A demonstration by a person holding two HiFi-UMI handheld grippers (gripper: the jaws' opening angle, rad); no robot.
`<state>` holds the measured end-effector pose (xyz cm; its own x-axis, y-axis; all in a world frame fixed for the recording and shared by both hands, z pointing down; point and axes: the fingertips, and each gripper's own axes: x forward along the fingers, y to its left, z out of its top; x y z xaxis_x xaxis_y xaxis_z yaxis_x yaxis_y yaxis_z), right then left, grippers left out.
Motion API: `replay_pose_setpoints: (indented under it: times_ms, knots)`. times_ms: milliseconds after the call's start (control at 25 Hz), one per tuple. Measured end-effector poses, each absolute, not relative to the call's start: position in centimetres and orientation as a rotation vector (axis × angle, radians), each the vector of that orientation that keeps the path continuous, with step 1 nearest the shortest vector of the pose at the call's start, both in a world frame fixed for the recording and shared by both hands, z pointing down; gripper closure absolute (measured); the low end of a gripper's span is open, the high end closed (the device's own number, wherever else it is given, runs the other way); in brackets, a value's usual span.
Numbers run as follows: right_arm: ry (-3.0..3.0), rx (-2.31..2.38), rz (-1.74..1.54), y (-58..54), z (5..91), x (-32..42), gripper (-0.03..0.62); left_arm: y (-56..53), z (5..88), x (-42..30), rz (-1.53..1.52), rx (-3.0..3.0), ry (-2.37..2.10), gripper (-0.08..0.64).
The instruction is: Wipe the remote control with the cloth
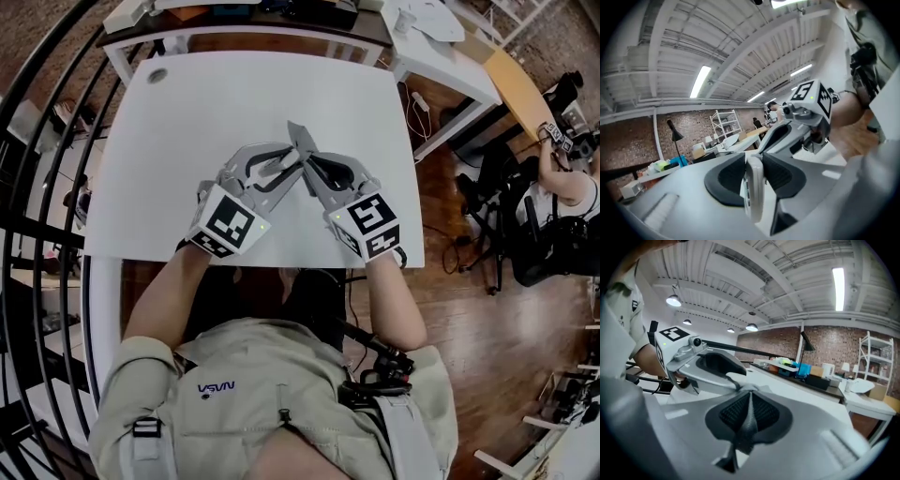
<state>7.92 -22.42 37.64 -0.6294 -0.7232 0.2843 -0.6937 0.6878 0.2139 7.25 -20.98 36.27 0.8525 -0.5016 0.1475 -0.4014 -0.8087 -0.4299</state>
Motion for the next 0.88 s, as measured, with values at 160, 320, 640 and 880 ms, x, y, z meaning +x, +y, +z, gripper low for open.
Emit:
replay_pose_setpoints:
  times_ms: [160, 320, 640, 880]
  knots:
    - [-2.530, 1.111, -0.072, -22.8, 38.2, 8.8, 0.572, -20.2, 38.5, 7.7, -0.455, -2.549, 0.608, 0.444]
    - [-2.492, 1.003, -0.009, -22.4, 39.2, 9.0, 0.572, -19.4, 39.6, 7.7, -0.515, -2.451, 0.556, 0.445]
    - [-2.501, 0.948, -0.019, -21.5, 36.9, 10.3, 0.572, -17.8, 36.9, 7.5, -0.423, -2.315, 0.576, 0.445]
    - [-2.501, 1.023, -0.076, -21.4, 34.9, 10.7, 0.572, -16.9, 35.0, 7.7, -0.358, -2.256, 0.570, 0.445]
